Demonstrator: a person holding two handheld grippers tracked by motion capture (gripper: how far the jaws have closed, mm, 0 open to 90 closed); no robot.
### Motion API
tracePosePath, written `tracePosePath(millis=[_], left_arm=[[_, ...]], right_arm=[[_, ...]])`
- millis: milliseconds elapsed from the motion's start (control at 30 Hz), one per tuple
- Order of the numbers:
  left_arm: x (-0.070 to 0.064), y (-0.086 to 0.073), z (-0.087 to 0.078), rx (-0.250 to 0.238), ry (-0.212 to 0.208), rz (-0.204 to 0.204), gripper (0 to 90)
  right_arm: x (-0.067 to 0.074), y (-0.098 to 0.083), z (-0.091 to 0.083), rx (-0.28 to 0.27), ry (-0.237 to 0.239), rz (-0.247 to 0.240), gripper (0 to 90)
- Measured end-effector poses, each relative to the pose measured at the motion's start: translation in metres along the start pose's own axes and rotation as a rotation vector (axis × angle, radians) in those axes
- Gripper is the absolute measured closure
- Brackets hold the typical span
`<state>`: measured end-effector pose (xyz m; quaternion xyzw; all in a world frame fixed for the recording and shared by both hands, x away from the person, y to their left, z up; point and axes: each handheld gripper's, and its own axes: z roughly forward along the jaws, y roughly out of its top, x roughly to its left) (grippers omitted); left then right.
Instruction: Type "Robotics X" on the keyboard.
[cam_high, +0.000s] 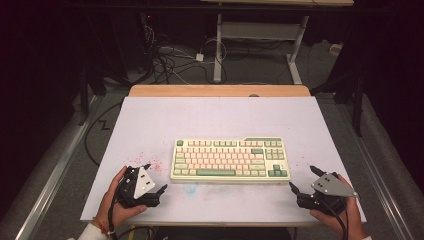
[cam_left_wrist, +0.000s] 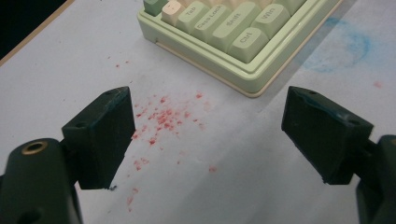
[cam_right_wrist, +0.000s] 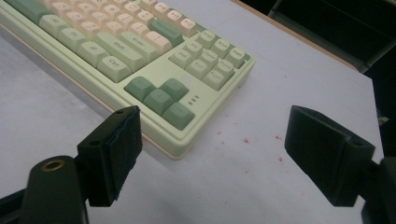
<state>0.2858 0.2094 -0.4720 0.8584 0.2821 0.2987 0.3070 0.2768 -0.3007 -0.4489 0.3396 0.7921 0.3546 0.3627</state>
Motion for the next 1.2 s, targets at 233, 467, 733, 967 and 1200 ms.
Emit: tracePosePath(millis=[233, 467, 733, 967, 1200], left_arm=[[-0.0006, 0.0007, 0.0013, 0.003, -0.004, 0.003, 16.1], [0.0006, 0.0010, 0.0030, 0.000, -0.008, -0.004, 16.1], [0.0006, 0.0026, 0.0048, 0.001, -0.012, -0.010, 16.1], [0.0025, 0.0039, 0.0080, 0.007, -0.014, -0.020, 16.1], [0.0031, 0.0041, 0.0100, 0.010, -0.017, -0.024, 16.1]], right_arm=[[0.0018, 0.0004, -0.0017, -0.001, -0.005, -0.008, 19.6], [0.0014, -0.0005, -0.0009, 0.007, -0.006, -0.007, 19.6], [0.0000, -0.0019, -0.0008, 0.017, -0.007, -0.005, 19.6], [-0.0013, -0.0035, -0.0016, 0.019, -0.012, -0.007, 19.6], [-0.0018, -0.0032, 0.0001, 0.020, -0.011, -0.008, 19.7]])
